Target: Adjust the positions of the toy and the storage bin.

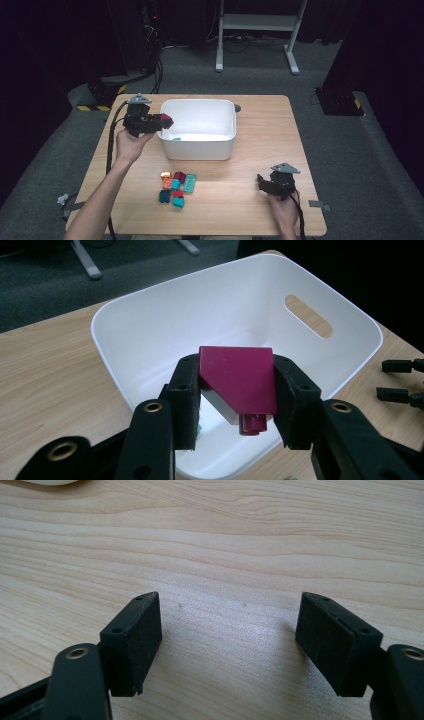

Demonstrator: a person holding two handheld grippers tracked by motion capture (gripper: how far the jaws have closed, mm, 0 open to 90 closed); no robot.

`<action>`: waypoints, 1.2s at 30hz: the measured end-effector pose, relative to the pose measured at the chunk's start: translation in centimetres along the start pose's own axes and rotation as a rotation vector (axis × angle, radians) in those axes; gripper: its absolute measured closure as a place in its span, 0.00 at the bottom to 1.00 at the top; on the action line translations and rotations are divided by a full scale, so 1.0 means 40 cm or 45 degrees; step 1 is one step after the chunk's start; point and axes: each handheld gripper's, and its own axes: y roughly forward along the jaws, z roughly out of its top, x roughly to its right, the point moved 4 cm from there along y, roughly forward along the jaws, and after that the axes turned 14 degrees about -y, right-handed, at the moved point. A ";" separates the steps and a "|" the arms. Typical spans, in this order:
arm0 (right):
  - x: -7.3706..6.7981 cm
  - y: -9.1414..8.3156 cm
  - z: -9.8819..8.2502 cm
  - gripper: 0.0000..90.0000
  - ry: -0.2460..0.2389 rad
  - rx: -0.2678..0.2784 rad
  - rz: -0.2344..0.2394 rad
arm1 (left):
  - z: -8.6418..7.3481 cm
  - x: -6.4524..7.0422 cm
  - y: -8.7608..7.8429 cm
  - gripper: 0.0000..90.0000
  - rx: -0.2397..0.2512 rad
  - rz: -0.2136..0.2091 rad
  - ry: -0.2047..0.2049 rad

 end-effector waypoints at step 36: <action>-0.001 -0.001 -0.001 0.29 -0.002 0.003 0.001 | -0.017 -0.010 0.134 0.58 -0.119 0.132 0.016</action>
